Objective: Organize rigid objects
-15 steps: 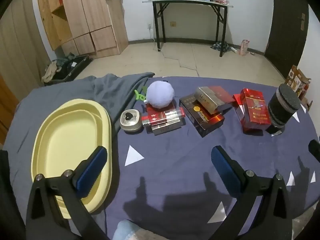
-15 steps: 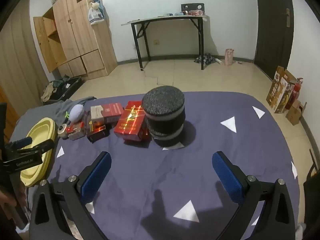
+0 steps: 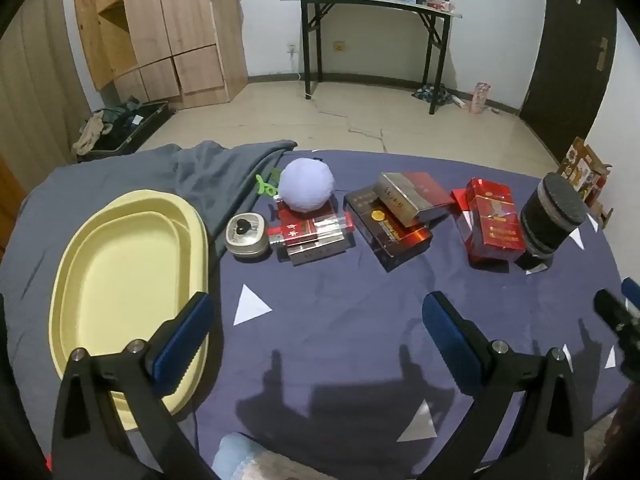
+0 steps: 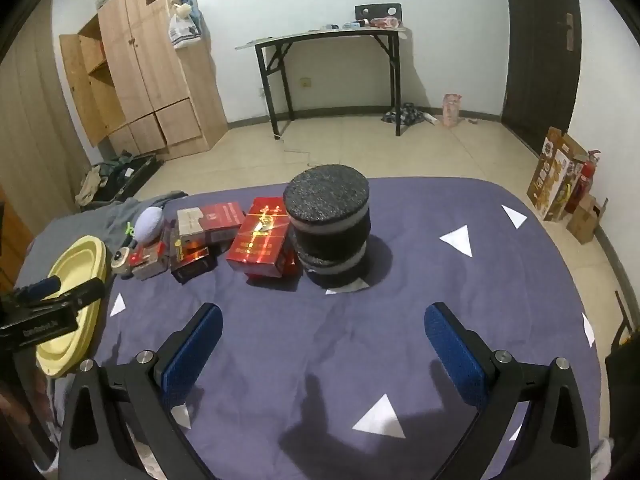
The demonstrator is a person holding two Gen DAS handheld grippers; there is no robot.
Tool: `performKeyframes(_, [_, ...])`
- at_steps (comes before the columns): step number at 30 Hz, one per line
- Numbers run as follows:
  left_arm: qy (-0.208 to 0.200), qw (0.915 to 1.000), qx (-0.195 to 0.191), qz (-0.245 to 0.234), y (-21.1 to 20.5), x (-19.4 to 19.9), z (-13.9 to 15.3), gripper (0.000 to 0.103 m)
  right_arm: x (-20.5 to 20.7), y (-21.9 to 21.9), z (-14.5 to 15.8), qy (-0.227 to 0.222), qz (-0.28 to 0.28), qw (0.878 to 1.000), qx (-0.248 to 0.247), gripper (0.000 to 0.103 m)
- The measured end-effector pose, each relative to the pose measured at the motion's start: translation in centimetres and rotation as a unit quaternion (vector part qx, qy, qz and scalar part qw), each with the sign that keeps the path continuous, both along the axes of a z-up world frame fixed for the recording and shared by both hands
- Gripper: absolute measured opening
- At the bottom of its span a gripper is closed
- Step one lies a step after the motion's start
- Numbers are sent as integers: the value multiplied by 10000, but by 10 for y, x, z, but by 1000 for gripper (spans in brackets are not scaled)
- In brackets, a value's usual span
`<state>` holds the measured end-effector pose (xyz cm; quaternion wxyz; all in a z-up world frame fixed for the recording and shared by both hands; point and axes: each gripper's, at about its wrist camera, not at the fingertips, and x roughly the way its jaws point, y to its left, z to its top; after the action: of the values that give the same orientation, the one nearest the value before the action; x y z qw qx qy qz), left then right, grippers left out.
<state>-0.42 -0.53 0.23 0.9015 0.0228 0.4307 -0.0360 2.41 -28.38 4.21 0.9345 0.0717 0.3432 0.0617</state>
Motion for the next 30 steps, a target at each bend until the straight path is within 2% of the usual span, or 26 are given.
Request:
performKeyframes(3, [-15,10000,-21,-17,-1,-1,1,103,2,2,-3,70,-14,9998,-160,103])
performKeyframes(11, [95,9998,-197,37,4,1,0,103,5,-1,-11,195,-59,9997,-140,103])
performKeyframes(17, [100,9999,-91,67,3,1,-1,103,6,-2,-17,261,-47,9995,-176,103])
performKeyframes(30, [88,9999,-116,66,4,1,-1,103,7,-2,-18,281,-70,9994,-200,103])
